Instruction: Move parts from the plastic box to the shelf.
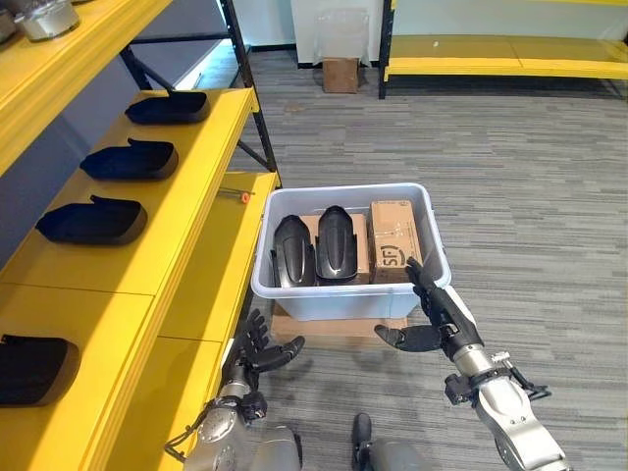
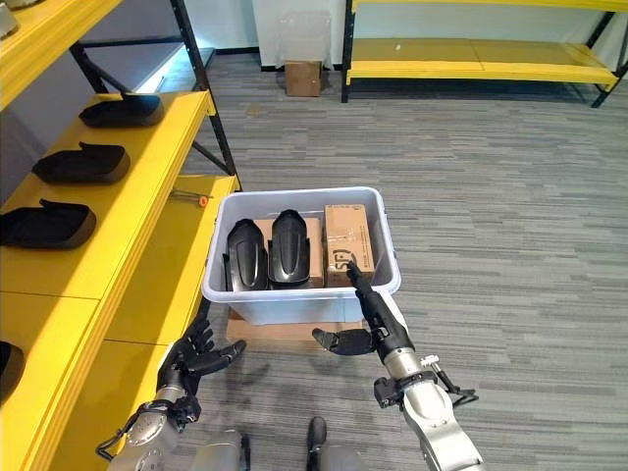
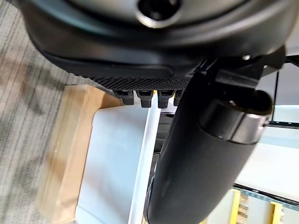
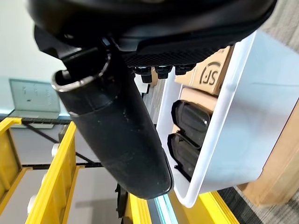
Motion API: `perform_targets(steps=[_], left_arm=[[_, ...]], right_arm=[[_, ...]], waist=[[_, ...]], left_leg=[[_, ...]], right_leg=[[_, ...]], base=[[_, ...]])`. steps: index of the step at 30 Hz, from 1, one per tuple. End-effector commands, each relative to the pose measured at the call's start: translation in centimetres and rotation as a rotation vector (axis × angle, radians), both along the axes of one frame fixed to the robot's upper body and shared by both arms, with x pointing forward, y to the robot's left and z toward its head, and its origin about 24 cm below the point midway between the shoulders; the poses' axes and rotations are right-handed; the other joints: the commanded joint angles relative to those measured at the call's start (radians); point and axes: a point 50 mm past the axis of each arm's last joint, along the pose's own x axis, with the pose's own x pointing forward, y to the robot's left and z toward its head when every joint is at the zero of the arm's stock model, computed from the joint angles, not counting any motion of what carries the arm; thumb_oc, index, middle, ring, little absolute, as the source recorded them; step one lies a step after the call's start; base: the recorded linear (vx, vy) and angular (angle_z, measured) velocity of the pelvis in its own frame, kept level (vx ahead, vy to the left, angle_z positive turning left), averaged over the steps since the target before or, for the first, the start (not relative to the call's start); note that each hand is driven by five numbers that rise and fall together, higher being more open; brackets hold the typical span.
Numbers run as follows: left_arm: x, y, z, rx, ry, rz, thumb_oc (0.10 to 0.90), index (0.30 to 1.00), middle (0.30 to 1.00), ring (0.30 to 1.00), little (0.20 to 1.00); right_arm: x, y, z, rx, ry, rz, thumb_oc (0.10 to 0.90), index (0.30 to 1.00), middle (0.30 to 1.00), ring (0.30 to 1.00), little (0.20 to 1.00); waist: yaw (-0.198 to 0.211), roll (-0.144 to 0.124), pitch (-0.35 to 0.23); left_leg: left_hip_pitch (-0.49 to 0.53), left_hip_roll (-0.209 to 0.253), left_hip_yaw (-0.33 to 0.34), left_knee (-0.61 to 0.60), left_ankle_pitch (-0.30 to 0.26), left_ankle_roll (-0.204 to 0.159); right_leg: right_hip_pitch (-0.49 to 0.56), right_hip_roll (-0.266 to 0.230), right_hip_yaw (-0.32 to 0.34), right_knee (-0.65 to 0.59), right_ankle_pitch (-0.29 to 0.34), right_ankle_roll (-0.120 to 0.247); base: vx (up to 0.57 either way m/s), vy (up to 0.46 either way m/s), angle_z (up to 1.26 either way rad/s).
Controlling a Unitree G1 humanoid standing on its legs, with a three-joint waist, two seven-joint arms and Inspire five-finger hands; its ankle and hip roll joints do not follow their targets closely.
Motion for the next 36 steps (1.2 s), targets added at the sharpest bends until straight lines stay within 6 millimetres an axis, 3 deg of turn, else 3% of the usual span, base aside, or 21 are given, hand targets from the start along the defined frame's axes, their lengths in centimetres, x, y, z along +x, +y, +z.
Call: perform_targets(steps=[1, 5, 8, 9, 12, 16, 18, 19, 20, 23, 25, 26, 27, 29, 32, 36], left_arm=[[1.9, 0.5, 3.5, 0.027, -0.207, -0.002, 0.900, 1.000, 1.000, 1.000, 1.000], [1.3, 0.8, 3.3, 0.026, -0.200, 0.011, 0.900, 1.000, 1.000, 1.000, 1.000], [1.5, 0.9, 3.4, 0.030, -0.204, 0.008, 0.900, 1.000, 1.000, 1.000, 1.000], [1.7, 1.3, 3.8, 0.051, -0.216, -0.003, 0.900, 1.000, 1.000, 1.000, 1.000], [1.8, 1.3, 3.9, 0.061, -0.218, -0.013, 0.900, 1.000, 1.000, 1.000, 1.000], [2.3, 1.4, 4.5, 0.081, -0.234, -0.024, 0.900, 1.000, 1.000, 1.000, 1.000], [2.4, 1.4, 4.5, 0.085, -0.234, -0.026, 0.900, 1.000, 1.000, 1.000, 1.000], [2.6, 1.4, 4.6, 0.094, -0.235, -0.029, 0.900, 1.000, 1.000, 1.000, 1.000], [2.9, 1.6, 4.8, 0.107, -0.242, -0.029, 0.900, 1.000, 1.000, 1.000, 1.000], [2.9, 1.9, 4.9, 0.124, -0.234, -0.023, 0.900, 1.000, 1.000, 1.000, 1.000], [3.0, 2.2, 5.0, 0.119, -0.240, -0.010, 0.900, 1.000, 1.000, 1.000, 1.000], [3.2, 2.5, 5.2, 0.126, -0.247, 0.006, 0.900, 1.000, 1.000, 1.000, 1.000], [3.1, 2.7, 5.0, 0.130, -0.240, 0.017, 0.900, 1.000, 1.000, 1.000, 1.000], [3.0, 2.7, 5.0, 0.131, -0.238, 0.021, 0.900, 1.000, 1.000, 1.000, 1.000], [2.5, 2.6, 4.4, 0.120, -0.221, 0.016, 0.900, 1.000, 1.000, 1.000, 1.000], [1.4, 2.6, 3.5, 0.091, -0.182, 0.017, 0.900, 1.000, 1.000, 1.000, 1.000]], right_arm=[[1.0, -0.2, 4.4, 0.026, -0.250, 0.011, 0.900, 1.000, 1.000, 1.000, 1.000], [0.5, 0.4, 4.2, 0.033, -0.239, 0.044, 0.900, 1.000, 1.000, 1.000, 1.000], [0.4, 0.6, 4.0, 0.044, -0.231, 0.045, 0.900, 1.000, 1.000, 1.000, 1.000], [0.4, 0.9, 4.0, 0.074, -0.230, 0.046, 0.900, 1.000, 1.000, 1.000, 1.000], [0.5, 1.3, 4.2, 0.077, -0.233, 0.064, 0.900, 1.000, 1.000, 1.000, 1.000], [0.7, 1.7, 4.4, 0.066, -0.239, 0.085, 0.900, 1.000, 1.000, 1.000, 1.000], [0.7, 1.8, 4.4, 0.065, -0.238, 0.088, 0.900, 1.000, 1.000, 1.000, 1.000], [0.8, 1.9, 4.5, 0.065, -0.241, 0.091, 0.900, 1.000, 1.000, 1.000, 1.000], [0.9, 2.5, 4.6, 0.067, -0.245, 0.110, 0.900, 1.000, 1.000, 1.000, 1.000], [0.9, 3.1, 4.5, 0.072, -0.240, 0.133, 0.900, 1.000, 1.000, 1.000, 1.000], [1.0, 3.2, 4.5, 0.079, -0.240, 0.138, 0.900, 1.000, 1.000, 1.000, 1.000], [1.2, 3.4, 4.8, 0.078, -0.251, 0.145, 0.900, 1.000, 1.000, 1.000, 1.000], [1.2, 3.5, 4.9, 0.071, -0.256, 0.153, 0.900, 1.000, 1.000, 1.000, 1.000], [1.1, 3.4, 4.9, 0.072, -0.255, 0.152, 0.900, 1.000, 1.000, 1.000, 1.000], [0.9, 3.2, 4.7, 0.060, -0.245, 0.165, 0.900, 1.000, 1.000, 1.000, 1.000], [0.5, 2.7, 4.6, 0.070, -0.232, 0.166, 0.900, 1.000, 1.000, 1.000, 1.000]], waist=[[0.015, 0.024, -0.028], [0.026, 0.050, -0.068], [0.034, 0.036, -0.073], [0.036, 0.016, -0.074], [0.038, 0.002, -0.083], [0.038, -0.020, -0.100], [0.036, -0.022, -0.101], [0.033, -0.026, -0.099], [0.024, -0.015, -0.085], [0.012, 0.007, -0.046], [-0.002, 0.003, -0.030], [-0.008, -0.006, -0.016], [-0.006, -0.013, -0.015], [-0.008, -0.019, -0.013], [-0.003, -0.038, -0.033], [-0.002, -0.019, -0.069]], left_leg=[[-0.032, 0.083, 0.018, -0.122, 0.216, -0.038], [0.007, 0.093, 0.014, -0.122, 0.220, -0.047], [0.034, 0.077, 0.049, -0.107, 0.213, -0.038], [0.006, 0.046, 0.057, -0.027, 0.162, -0.014], [-0.022, 0.019, 0.063, 0.040, 0.116, 0.004], [-0.071, -0.043, 0.067, 0.141, 0.022, 0.043], [-0.077, -0.051, 0.066, 0.149, 0.009, 0.053], [-0.084, -0.070, 0.064, 0.159, -0.008, 0.068], [-0.046, -0.089, 0.060, 0.137, -0.023, 0.097], [0.045, -0.103, 0.090, 0.097, -0.051, 0.120], [0.075, -0.103, 0.085, 0.089, -0.061, 0.105], [0.091, -0.087, 0.080, 0.100, -0.077, 0.080], [0.097, -0.079, 0.079, 0.108, -0.087, 0.069], [0.096, -0.076, 0.070, 0.124, -0.089, 0.061], [0.109, -0.055, 0.066, 0.112, -0.069, 0.036], [0.138, 0.003, 0.043, 0.040, -0.019, 0.004]], right_leg=[[0.099, -0.148, 0.061, 0.013, -0.024, 0.136], [0.145, -0.153, 0.097, 0.024, -0.062, 0.153], [0.173, -0.192, 0.102, 0.021, -0.063, 0.169], [0.184, -0.241, 0.119, 0.021, -0.023, 0.193], [0.174, -0.278, 0.126, 0.013, 0.016, 0.207], [0.144, -0.346, 0.138, 0.018, 0.120, 0.229], [0.132, -0.350, 0.145, 0.030, 0.133, 0.229], [0.109, -0.352, 0.155, 0.072, 0.178, 0.228], [0.036, -0.331, 0.171, 0.204, 0.252, 0.205], [-0.067, -0.322, 0.096, 0.292, 0.213, 0.182], [-0.078, -0.319, 0.092, 0.194, 0.174, 0.187], [-0.092, -0.353, 0.098, 0.063, 0.193, 0.208], [-0.093, -0.376, 0.088, 0.021, 0.201, 0.216], [-0.066, -0.392, 0.091, 0.003, 0.224, 0.227], [-0.036, -0.369, 0.078, 0.007, 0.204, 0.239], [0.022, -0.320, 0.026, -0.008, 0.130, 0.222]], base=[[0.36, 0.221, -0.32], [0.30, 0.236, -0.47], [0.22, 0.231, -0.66], [0.26, 0.277, -0.56], [0.14, 0.199, -0.18], [0.12, 0.219, -0.04], [0.08, 0.152, 0.05], [0.16, 0.353, -0.02], [0.15, 0.392, -0.04], [0.11, 0.225, -0.02], [0.17, -0.071, -0.39], [0.19, -0.224, -0.17], [0.14, -0.194, 0.09], [0.06, -0.132, 0.22], [0.08, -0.191, 0.32], [0.12, -0.222, 0.19]])
